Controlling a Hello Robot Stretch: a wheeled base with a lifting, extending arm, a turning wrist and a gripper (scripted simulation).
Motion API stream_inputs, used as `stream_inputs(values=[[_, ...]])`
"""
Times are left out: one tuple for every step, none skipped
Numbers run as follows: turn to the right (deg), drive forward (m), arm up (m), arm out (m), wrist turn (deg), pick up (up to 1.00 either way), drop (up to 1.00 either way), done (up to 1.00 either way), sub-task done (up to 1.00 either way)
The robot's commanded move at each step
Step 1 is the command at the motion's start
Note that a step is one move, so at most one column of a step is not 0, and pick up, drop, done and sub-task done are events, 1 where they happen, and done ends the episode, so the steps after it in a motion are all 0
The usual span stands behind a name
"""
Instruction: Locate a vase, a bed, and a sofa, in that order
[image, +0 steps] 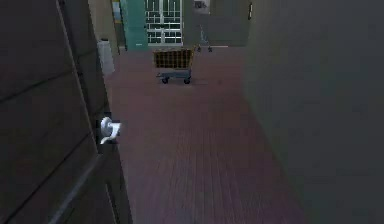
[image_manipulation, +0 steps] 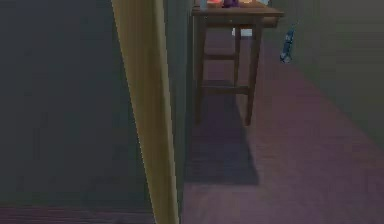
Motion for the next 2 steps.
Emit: stream_inputs(values=[[0.0,0.9,0.0,0.0,0.0,0.0,0.0,0.0,0.0],[-21.0,0.0,0.0,0.0,0.0,0.0,0.0,0.0,0.0]])
